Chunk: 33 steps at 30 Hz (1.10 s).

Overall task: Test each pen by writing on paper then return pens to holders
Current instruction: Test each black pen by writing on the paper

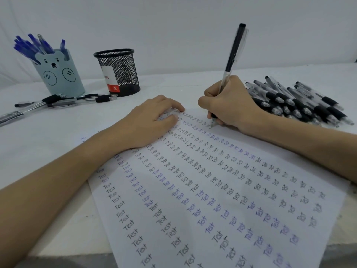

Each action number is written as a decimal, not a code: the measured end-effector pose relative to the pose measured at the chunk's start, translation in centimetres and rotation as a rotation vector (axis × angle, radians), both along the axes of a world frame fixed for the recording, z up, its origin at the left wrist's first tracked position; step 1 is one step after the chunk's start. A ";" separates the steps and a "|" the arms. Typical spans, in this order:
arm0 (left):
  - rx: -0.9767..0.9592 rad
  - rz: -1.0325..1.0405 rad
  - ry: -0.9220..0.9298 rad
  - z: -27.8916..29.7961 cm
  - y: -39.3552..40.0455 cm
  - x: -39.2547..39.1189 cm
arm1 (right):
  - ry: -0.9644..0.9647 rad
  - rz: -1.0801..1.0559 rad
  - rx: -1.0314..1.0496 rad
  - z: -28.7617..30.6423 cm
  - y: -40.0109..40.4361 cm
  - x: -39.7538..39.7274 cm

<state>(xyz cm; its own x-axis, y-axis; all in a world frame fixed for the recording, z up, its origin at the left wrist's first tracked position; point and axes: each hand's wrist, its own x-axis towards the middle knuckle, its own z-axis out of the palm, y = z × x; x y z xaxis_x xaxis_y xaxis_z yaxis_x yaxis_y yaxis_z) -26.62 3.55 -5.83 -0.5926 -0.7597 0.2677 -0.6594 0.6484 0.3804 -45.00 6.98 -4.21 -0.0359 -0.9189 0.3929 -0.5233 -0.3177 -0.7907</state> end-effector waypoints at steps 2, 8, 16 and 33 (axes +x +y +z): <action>0.002 0.001 -0.001 0.0 0.0 0.0 | -0.006 -0.003 0.018 0.1 0.1 0.1; 0.000 -0.002 0.003 0.0 0.1 0.0 | -0.001 -0.017 0.014 0.3 0.3 0.1; 0.002 0.003 -0.002 0.0 0.1 -0.1 | -0.030 -0.045 0.032 0.3 0.5 0.1; 0.022 0.011 0.004 0.5 0.5 -0.2 | -0.238 -0.023 0.299 1.8 -0.3 -1.3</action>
